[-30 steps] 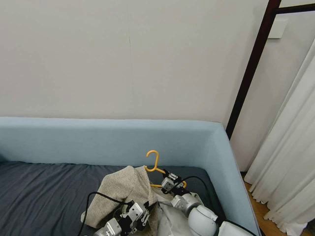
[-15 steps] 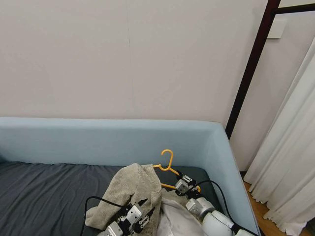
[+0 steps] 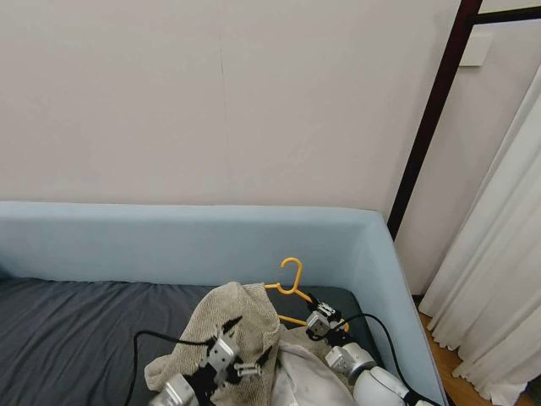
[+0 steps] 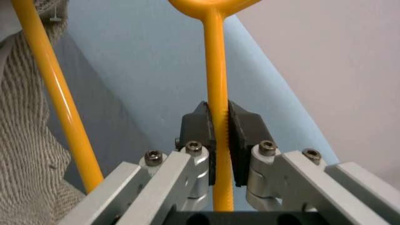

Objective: Pick up the clothes from the sofa and hang them on the clothes hanger.

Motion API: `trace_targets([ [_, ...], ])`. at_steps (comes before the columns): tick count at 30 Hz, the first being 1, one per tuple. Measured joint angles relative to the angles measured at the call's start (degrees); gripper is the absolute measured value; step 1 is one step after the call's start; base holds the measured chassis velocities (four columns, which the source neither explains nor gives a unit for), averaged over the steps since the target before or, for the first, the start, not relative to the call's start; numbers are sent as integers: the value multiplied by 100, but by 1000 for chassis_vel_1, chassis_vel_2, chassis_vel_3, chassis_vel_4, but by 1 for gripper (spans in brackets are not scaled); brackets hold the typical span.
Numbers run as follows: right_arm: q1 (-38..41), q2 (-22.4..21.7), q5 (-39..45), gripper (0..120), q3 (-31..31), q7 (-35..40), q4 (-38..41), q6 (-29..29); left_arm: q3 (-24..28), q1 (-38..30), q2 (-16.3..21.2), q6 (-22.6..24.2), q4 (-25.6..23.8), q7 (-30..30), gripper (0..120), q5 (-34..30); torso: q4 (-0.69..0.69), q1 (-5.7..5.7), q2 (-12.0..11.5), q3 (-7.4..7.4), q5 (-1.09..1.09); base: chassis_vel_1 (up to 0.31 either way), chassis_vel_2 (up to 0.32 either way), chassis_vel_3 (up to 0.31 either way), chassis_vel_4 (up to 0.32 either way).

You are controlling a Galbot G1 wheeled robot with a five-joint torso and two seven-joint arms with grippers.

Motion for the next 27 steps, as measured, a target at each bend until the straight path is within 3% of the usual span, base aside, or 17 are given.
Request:
trace_targets([
  [2, 30, 13, -5, 6, -24, -2, -8, 9, -67, -25, 47, -1, -12, 2, 100, -109, 1, 0, 0, 0, 1, 0, 0, 0, 0],
  [5, 219, 113, -38, 6, -197, -29, -69, 79, -127, -536, 186, 448, -108, -517, 100, -1086, 6, 0, 0, 0, 0, 0, 0, 0, 0],
  [6, 219, 113, -38, 6, -197, -29, -69, 79, -127, -536, 186, 448, -108, -517, 100, -1086, 6, 0, 0, 0, 0, 0, 0, 0, 0],
  [8, 247, 140, -40, 6, -231, -44, -77, 90, 165, -927, 67, 768, -202, -921, 100, -1627, 7, 0, 0, 0, 2, 0, 0, 0, 0],
  [10, 232, 147, -42, 6, -225, -51, -78, 90, 845, -1588, -339, 1121, -286, -1697, 100, -2467, 3, 0, -1, 0, 0, 0, 0, 0, 0],
  [12, 207, 128, -37, 6, -214, -53, -75, 90, 1354, -1985, -704, 1232, -225, -2276, 100, -2880, 2, 0, -1, 1, 2, 0, 0, 0, 0],
  [13, 207, 128, -37, 6, -214, -53, -75, 90, 1354, -1985, -704, 1232, -225, -2276, 100, -2880, 2, 0, -1, 1, 2, 0, 0, 0, 0],
  [16, 133, 30, -18, 6, -146, -54, -25, 90, 2053, -2498, -1460, 1267, 147, -3353, 96, -3219, 4, 0, -1, 1, 1, 0, 0, 0, 0],
  [20, 15, -106, -1, 6, -18, -53, 14, 84, 2310, -2794, -1958, 1303, 463, -3887, 95, -3437, 0, 0, -1, 1, 1, 0, 0, 0, 0],
  [27, -11, -167, 13, 6, 22, -54, 18, 79, 2434, -2829, -2174, 1301, 707, -4265, 94, -3194, 5, 0, -1, 1, 2, 0, 0, 0, 0],
])
